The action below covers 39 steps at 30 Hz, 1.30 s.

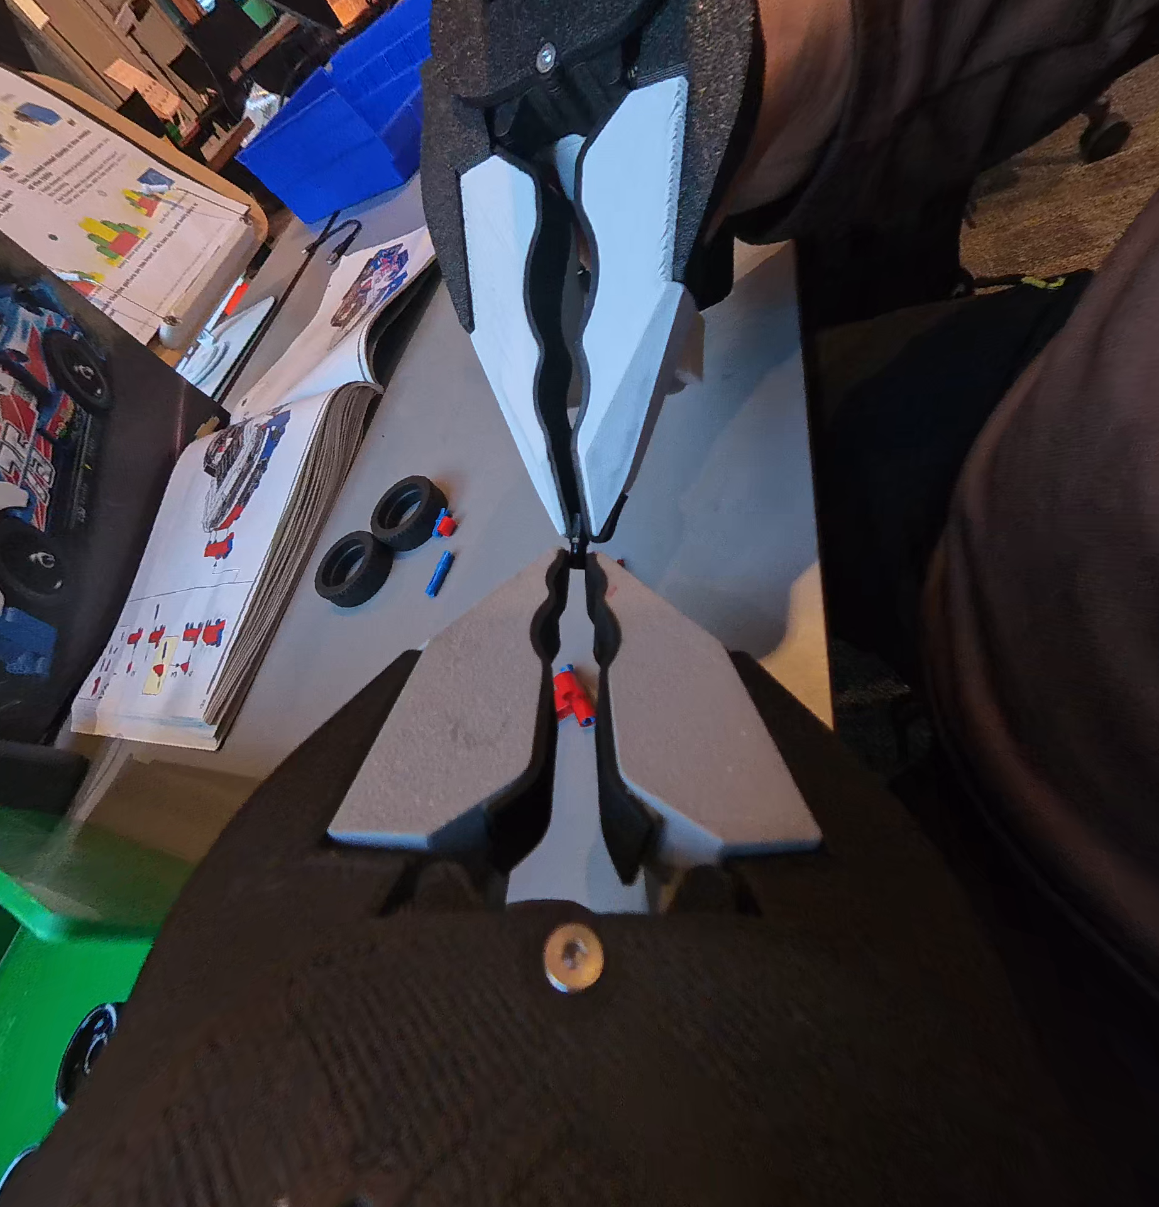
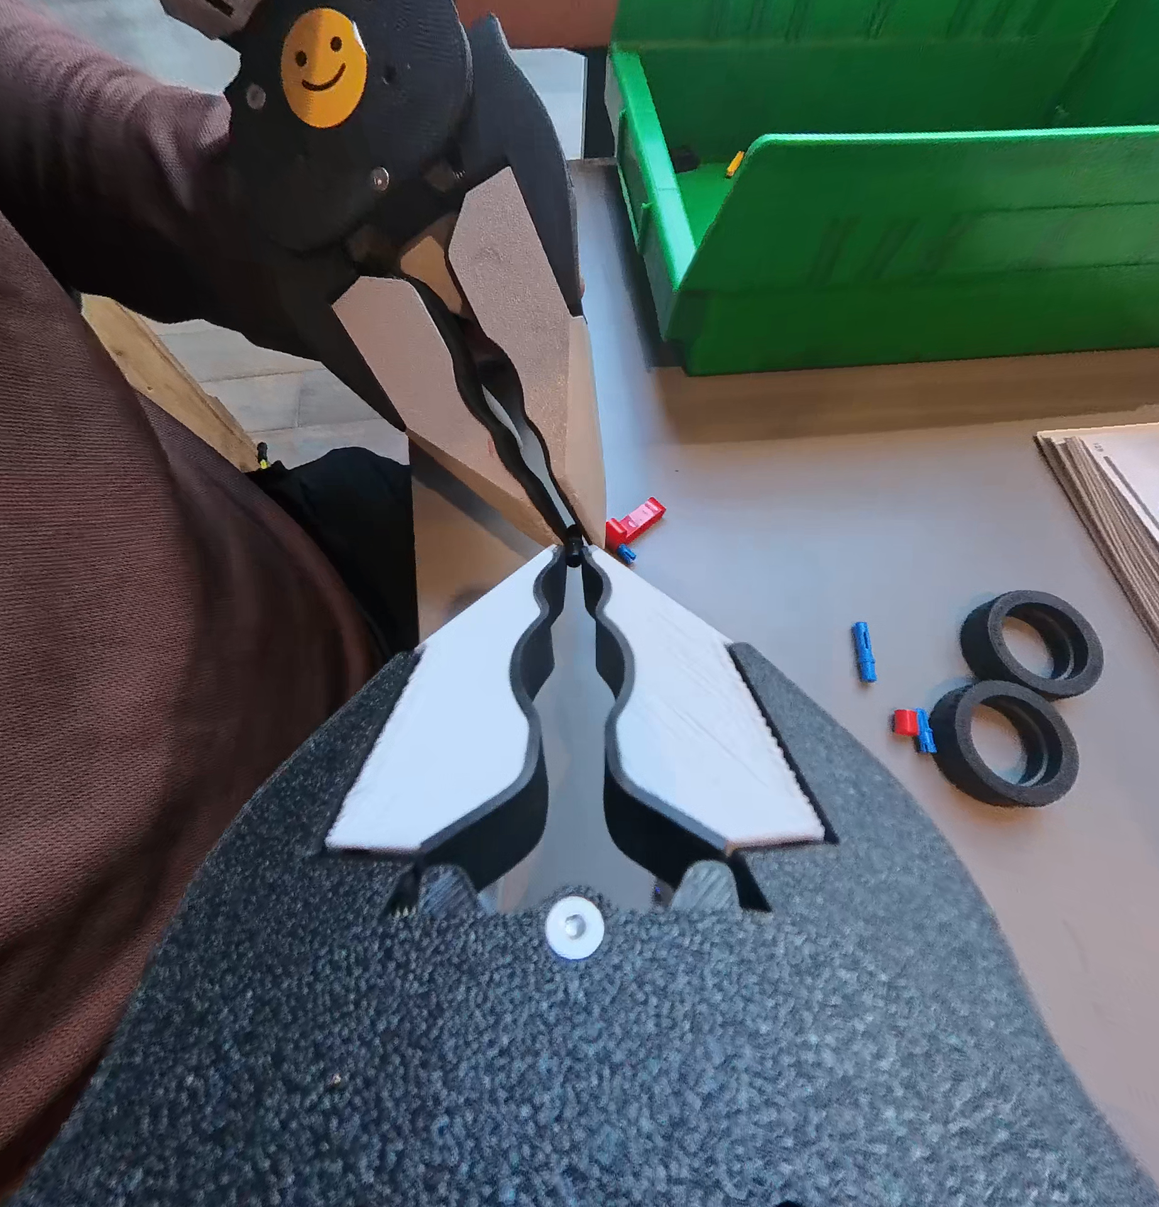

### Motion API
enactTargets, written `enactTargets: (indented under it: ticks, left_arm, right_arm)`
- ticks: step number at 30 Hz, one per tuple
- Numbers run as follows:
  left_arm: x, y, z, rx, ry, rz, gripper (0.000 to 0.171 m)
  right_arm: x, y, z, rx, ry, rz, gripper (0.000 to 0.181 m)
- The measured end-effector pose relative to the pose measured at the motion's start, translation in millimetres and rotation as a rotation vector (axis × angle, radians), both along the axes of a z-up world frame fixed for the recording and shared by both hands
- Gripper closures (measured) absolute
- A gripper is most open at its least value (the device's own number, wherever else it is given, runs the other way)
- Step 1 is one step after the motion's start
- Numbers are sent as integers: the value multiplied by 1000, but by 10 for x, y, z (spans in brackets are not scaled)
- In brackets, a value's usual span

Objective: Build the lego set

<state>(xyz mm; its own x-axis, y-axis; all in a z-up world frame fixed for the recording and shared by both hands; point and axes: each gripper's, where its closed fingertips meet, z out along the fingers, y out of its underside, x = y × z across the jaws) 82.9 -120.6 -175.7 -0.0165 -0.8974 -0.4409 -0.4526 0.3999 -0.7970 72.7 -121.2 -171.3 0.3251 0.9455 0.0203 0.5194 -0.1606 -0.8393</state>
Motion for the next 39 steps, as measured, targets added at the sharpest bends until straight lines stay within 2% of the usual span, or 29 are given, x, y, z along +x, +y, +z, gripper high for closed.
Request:
enactTargets:
  ticks: [5, 8, 11, 12, 14, 18, 21, 24, 29, 32, 39]
  left_arm:
    - [-28, 56, -13, -72, -5, 49, 167]
    - [-155, 258, -65, -178, 27, 209, 148]
    - [-296, 404, -247, -341, 118, 382, 128]
    - [-298, 366, -304, -395, 145, 389, 122]
    - [-285, 294, -365, -455, 176, 388, 120]
    - [-282, 304, -437, -438, 215, 406, 123]
    - [-269, 284, -459, -442, 227, 382, 140]
    - [-255, 280, -460, -439, 243, 332, 142]
    - [-221, 101, -455, -458, 285, 75, 143]
    - [-235, 64, -462, -414, 304, -5, 142]
    - [-236, 64, -465, -419, 307, -27, 142]
  right_arm:
    - [18, 63, -38, -51, 19, -25, 178]
    - [98, 174, -114, -80, -2, -80, 178]
    - [147, 280, -224, -109, -45, -132, 178]
    - [141, 298, -250, -114, -53, -137, 178]
    - [105, 302, -279, -120, -54, -127, 178]
    - [67, 287, -337, -145, -63, -103, 178]
    - [73, 277, -358, -167, -61, -95, 178]
    - [83, 244, -364, -182, -56, -78, 178]
    - [46, 129, -374, -203, -66, -7, 178]
    - [6, 92, -425, -223, -93, 14, 178]
    - [-62, 77, -474, -250, -111, 40, 179]
